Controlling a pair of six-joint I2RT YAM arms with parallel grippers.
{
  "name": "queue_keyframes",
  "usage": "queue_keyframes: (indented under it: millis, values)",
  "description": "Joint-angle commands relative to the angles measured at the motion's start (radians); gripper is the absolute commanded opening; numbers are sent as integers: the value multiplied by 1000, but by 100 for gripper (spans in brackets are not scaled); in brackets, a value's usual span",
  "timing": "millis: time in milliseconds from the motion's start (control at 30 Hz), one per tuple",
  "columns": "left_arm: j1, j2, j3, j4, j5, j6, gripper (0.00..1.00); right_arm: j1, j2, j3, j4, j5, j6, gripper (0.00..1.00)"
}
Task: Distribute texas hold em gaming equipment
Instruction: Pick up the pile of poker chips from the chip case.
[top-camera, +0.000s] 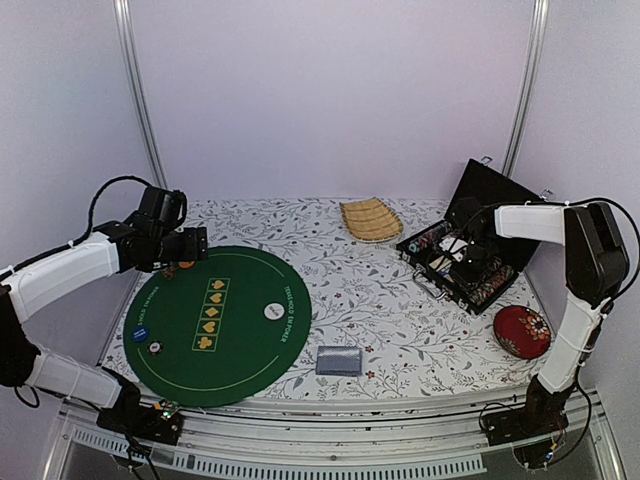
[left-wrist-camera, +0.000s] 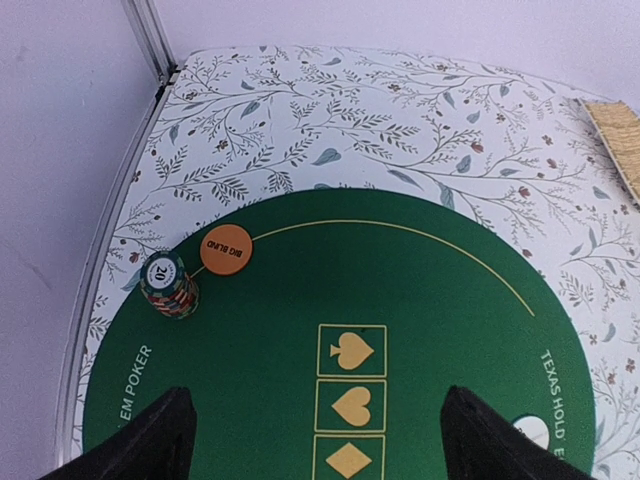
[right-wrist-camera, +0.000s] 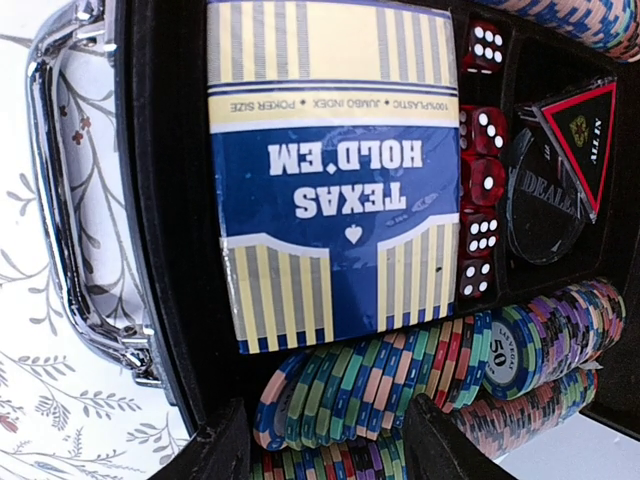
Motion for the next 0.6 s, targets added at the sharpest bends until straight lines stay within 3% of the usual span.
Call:
queue_keyframes:
  millis: [0,400,500,567]
  values:
    - [-9,7,6,-7,-3,23,87,-13,13,-10,0,-20,-4,55]
    - [-8,9,10,-8,-6,33,87,-68,56,-13,-10,-31,8,54]
    - [-9,8,9,-9,-7,32,87,-77,74,-7,-14,-12,13,57]
    - [-8,8,8,-11,-6,31,87,-86,80,-3,-17,12,20,64]
